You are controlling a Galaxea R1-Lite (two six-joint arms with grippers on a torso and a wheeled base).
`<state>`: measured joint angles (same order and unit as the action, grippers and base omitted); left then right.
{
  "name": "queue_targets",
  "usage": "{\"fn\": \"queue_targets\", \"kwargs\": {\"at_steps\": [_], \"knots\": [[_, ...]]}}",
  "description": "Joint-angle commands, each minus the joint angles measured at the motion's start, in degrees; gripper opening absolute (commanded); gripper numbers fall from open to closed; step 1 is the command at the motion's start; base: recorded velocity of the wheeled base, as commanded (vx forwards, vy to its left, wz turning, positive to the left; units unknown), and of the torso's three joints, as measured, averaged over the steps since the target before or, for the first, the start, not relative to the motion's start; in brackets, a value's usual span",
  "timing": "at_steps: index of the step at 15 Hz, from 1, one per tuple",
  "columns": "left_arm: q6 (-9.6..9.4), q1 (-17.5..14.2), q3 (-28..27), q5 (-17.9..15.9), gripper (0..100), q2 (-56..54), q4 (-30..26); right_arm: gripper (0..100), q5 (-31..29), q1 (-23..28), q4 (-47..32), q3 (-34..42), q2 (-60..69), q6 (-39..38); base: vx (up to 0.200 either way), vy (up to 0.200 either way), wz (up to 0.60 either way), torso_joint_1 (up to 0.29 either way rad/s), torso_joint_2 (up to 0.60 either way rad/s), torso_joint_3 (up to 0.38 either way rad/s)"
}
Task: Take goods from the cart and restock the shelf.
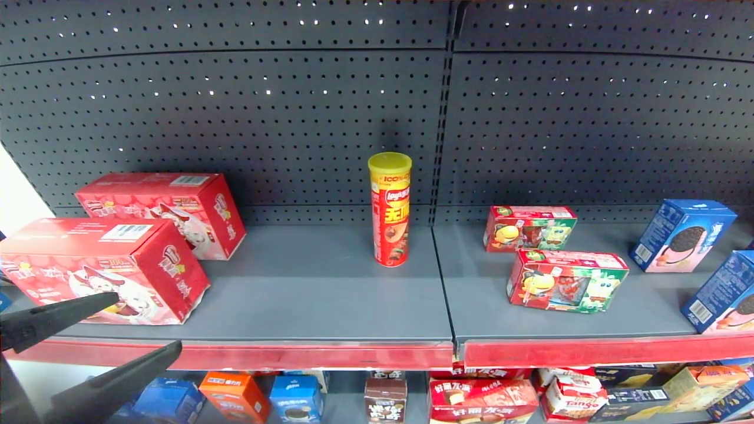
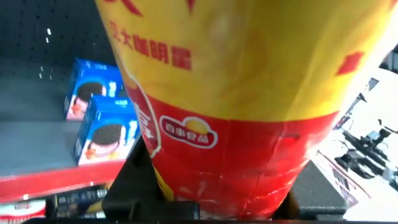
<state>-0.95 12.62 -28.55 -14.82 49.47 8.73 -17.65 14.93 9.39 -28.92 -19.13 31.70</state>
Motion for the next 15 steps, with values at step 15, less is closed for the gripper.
{"fn": "queue_targets", "kwargs": {"at_steps": [15], "knots": [[0.25,3.8,-21.4,-3.5,100,42.6,15.4,0,0.1,0.7,-4.1,1.4,-2.9,0.0,0.0,0.0,0.0,0.0,0.0,0.0]]}}
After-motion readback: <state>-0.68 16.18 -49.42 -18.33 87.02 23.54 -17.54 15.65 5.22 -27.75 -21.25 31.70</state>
